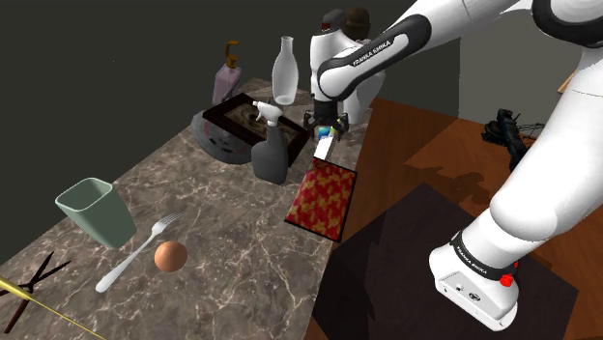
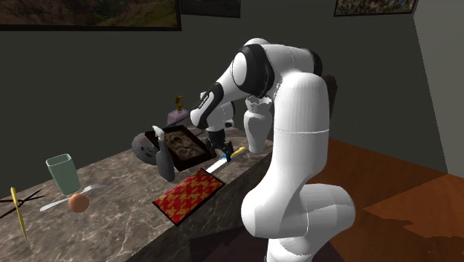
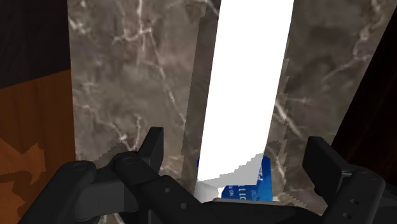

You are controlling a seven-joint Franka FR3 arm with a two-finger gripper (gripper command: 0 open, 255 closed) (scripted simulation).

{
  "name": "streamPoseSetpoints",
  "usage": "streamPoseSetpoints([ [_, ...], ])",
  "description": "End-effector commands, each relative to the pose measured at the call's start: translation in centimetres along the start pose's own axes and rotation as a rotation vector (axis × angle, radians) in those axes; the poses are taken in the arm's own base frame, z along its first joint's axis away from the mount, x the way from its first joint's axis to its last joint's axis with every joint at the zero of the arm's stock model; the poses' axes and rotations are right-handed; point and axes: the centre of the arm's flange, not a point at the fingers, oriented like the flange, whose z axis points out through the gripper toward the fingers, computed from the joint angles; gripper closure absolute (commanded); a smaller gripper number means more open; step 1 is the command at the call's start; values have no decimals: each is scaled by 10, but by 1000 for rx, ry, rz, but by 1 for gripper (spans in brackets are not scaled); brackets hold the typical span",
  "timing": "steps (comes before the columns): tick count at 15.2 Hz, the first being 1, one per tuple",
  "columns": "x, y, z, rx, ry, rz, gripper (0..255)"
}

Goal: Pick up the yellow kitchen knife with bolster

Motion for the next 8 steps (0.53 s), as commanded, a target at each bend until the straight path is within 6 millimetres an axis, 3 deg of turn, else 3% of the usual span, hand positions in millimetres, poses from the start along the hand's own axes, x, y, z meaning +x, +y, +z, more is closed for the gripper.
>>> streamPoseSetpoints([
  [1, 0, -2, 9, 0, 0, 0, 0],
  [2, 0, -2, 9, 0, 0, 0, 0],
  [3, -1, -2, 8, 0, 0, 0, 255],
  [8, -1, -2, 8, 0, 0, 0, 255],
])
